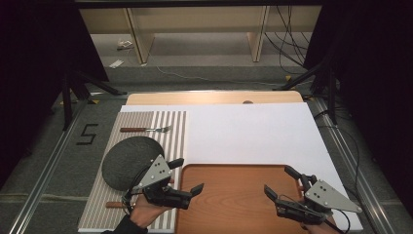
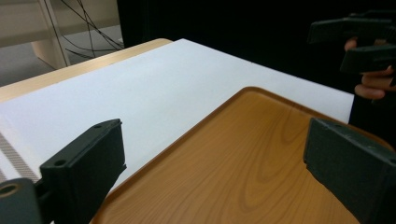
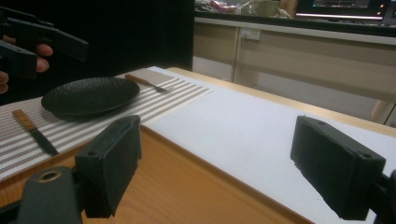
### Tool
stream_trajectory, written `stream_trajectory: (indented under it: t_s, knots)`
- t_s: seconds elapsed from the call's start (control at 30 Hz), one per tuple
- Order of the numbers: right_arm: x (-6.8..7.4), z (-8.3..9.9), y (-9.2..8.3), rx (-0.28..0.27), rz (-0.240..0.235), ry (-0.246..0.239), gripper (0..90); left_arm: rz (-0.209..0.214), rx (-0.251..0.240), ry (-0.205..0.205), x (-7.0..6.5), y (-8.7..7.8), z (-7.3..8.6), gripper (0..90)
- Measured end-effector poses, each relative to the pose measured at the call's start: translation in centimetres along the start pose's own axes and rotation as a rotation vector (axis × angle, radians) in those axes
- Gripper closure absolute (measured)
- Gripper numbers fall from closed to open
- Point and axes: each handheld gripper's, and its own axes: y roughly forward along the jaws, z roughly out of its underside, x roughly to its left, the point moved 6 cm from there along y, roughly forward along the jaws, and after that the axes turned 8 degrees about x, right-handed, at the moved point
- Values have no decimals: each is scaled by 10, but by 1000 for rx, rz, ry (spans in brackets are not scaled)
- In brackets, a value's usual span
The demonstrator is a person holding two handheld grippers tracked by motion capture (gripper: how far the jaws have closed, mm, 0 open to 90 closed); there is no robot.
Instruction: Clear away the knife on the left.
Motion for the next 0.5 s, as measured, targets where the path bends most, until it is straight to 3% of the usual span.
stream_trajectory:
  t_s: [0.2, 0.33, 0.37, 0.5]
  knots:
    - [0, 0, 0, 0, 1, 1, 173, 18, 57, -2, 6, -6, 4, 50]
    - [0, 0, 0, 1, 1, 0, 173, 14, 120, 4, 13, -9, 10, 49]
    - [0, 0, 0, 0, 1, 0, 173, 7, 165, 14, 16, -10, 14, 42]
    - [0, 0, 0, 0, 0, 1, 173, 10, 217, 20, 21, -11, 18, 41]
